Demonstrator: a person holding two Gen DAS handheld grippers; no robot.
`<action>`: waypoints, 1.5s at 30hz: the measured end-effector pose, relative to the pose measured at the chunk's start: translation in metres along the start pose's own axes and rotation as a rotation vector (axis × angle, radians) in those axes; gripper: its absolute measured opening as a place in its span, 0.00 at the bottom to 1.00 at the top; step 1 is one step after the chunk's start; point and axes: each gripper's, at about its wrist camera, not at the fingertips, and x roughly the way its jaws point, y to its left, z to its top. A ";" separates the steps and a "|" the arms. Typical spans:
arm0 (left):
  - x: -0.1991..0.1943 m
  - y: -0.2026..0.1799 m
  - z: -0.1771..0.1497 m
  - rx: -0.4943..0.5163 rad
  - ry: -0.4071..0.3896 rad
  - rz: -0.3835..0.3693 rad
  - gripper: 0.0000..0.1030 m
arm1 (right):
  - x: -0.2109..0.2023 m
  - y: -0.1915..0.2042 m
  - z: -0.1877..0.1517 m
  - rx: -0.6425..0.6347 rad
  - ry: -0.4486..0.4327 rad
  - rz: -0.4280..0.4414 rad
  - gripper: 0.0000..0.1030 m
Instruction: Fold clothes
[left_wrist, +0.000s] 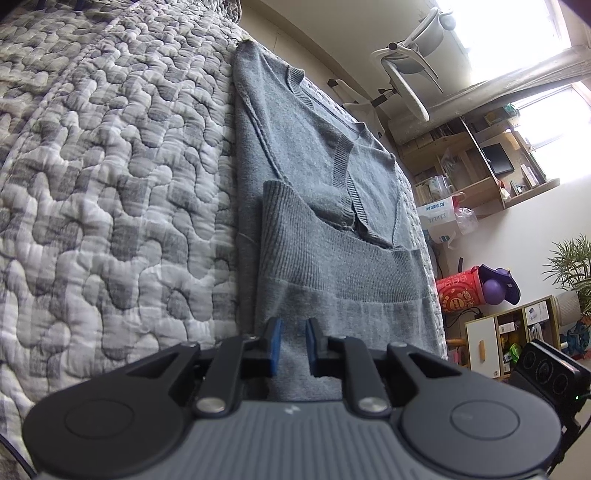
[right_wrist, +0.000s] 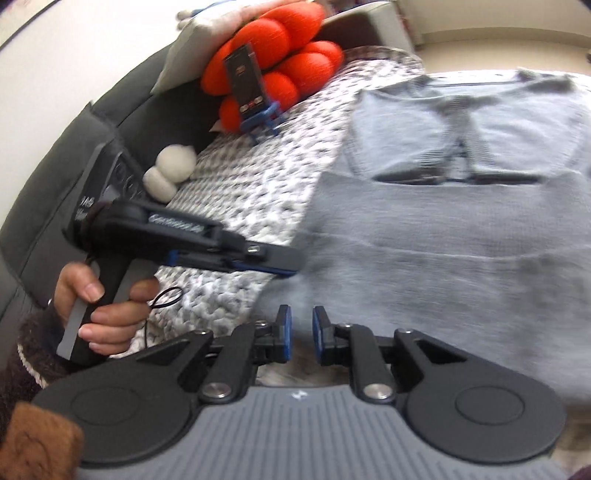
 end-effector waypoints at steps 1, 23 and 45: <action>-0.001 0.000 0.000 -0.003 -0.004 0.000 0.18 | -0.006 -0.007 0.000 0.017 -0.011 -0.009 0.18; -0.028 0.003 -0.011 -0.162 0.003 0.062 0.49 | -0.145 -0.140 -0.034 0.458 -0.263 -0.047 0.49; 0.003 0.023 -0.068 -0.557 -0.027 -0.092 0.47 | -0.128 -0.162 -0.035 0.643 -0.113 0.017 0.49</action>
